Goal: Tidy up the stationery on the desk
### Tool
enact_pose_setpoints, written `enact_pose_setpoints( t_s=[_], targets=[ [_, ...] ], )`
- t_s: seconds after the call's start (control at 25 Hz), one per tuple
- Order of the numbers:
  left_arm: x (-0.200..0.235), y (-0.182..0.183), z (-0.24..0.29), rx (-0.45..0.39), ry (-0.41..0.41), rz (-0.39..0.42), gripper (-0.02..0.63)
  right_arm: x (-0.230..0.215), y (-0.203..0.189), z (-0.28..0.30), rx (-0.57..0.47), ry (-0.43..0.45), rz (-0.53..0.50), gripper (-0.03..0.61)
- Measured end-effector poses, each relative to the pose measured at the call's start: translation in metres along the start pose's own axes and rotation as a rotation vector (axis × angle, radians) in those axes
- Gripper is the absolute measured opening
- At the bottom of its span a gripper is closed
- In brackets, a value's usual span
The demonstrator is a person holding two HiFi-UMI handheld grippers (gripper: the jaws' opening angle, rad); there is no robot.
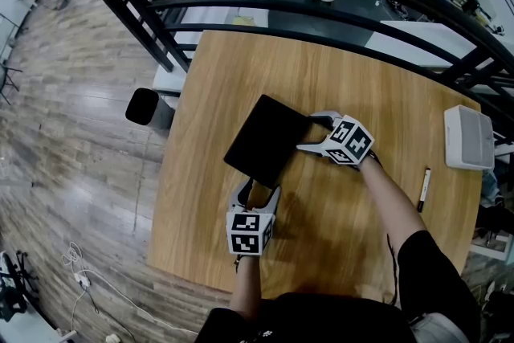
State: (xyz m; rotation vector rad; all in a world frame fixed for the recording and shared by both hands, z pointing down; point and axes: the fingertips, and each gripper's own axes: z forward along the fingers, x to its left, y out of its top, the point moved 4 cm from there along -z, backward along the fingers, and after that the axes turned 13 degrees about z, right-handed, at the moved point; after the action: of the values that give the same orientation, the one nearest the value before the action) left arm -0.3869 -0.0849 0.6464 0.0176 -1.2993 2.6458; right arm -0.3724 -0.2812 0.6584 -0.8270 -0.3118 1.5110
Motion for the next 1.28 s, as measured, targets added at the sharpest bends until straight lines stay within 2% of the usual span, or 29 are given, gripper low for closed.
enact_pose_setpoints(
  t_s=[0.36,0.48,0.68,0.92,1.28],
  targets=[
    [0.005,-0.003,-0.003,0.01,0.006,0.03,0.276,0.009,-0.016,-0.012,0.042,-0.017,0.015,0.347],
    [0.003,-0.004,-0.004,0.018,-0.003,0.062,0.267,0.014,-0.027,-0.02,0.044,-0.03,0.051,0.337],
    [0.0,-0.006,-0.005,0.033,-0.032,0.112,0.267,0.027,-0.049,-0.035,0.064,-0.054,0.1,0.339],
    [-0.01,-0.011,-0.008,0.052,-0.065,0.182,0.267,0.052,-0.084,-0.056,0.029,-0.089,0.19,0.339],
    [-0.028,-0.015,-0.01,0.039,-0.143,0.277,0.256,0.085,-0.131,-0.088,0.02,-0.118,0.272,0.322]
  ],
)
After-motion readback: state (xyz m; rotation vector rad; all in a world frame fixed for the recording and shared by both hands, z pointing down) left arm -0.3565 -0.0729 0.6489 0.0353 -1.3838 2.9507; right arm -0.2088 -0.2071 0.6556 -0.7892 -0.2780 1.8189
